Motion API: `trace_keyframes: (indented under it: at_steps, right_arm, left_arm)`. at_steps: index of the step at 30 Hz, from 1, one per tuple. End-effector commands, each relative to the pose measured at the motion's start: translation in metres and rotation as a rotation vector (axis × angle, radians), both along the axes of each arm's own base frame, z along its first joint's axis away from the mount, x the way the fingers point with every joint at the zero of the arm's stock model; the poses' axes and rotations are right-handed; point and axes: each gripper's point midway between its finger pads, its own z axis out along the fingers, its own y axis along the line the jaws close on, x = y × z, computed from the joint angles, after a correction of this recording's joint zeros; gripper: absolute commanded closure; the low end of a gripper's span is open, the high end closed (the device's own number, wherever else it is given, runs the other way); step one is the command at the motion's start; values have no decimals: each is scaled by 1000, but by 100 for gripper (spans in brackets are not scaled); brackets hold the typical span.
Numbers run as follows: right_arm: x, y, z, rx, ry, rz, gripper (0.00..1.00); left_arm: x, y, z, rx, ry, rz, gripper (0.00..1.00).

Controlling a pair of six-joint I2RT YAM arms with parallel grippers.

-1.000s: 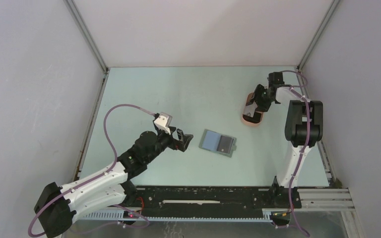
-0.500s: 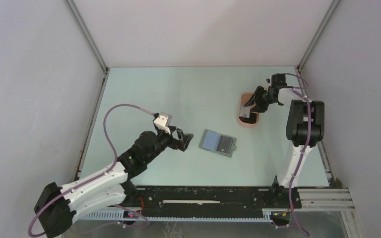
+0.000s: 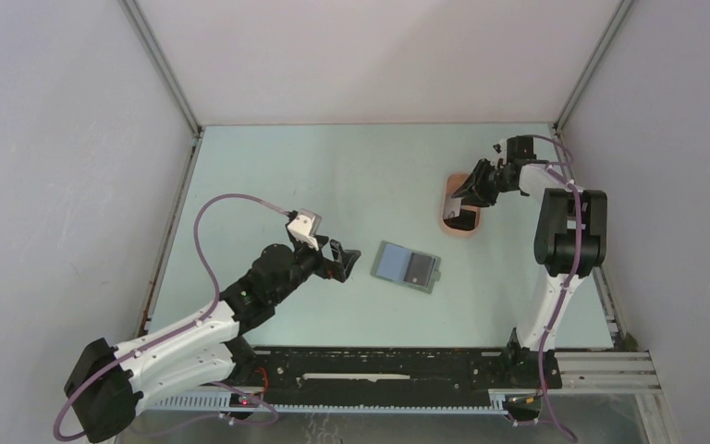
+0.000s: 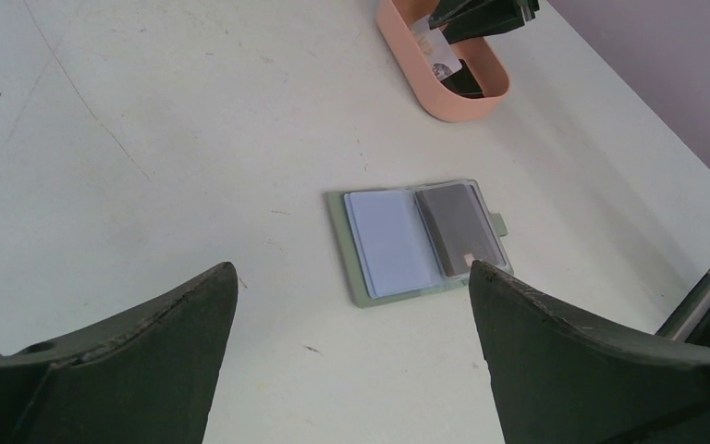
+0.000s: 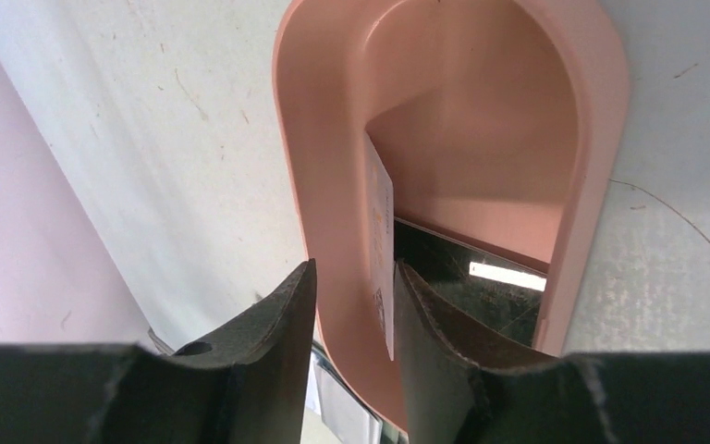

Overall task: Put the credit cards into the card holder
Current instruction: Pick up the credit card from the storage box.

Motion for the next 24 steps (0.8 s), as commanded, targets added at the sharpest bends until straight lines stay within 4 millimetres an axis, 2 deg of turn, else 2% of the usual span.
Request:
trace_keyframes:
  at_steps: [1,9,15,22,24]
  right_arm:
    - [0,5,21,37,-58,30,57]
    - [0,3,3,3,-23,22,64]
    - [0,3,-7,-25,-14,27,76]
    - [0,1,-5,-38,-34,45,99]
    - [0,-1,-2,-53,-47,50,100]
  left_arm:
    - [2,-1,2,-13,-17,-2,0]
    - [2,-2,0,-14,-11,-4,0]
    - [3,-2,0,-14,-11,-6,0]
    - [1,-4,1,-24,-9,-16,0]
    - [0,-6,2,-33,-10,-26,0]
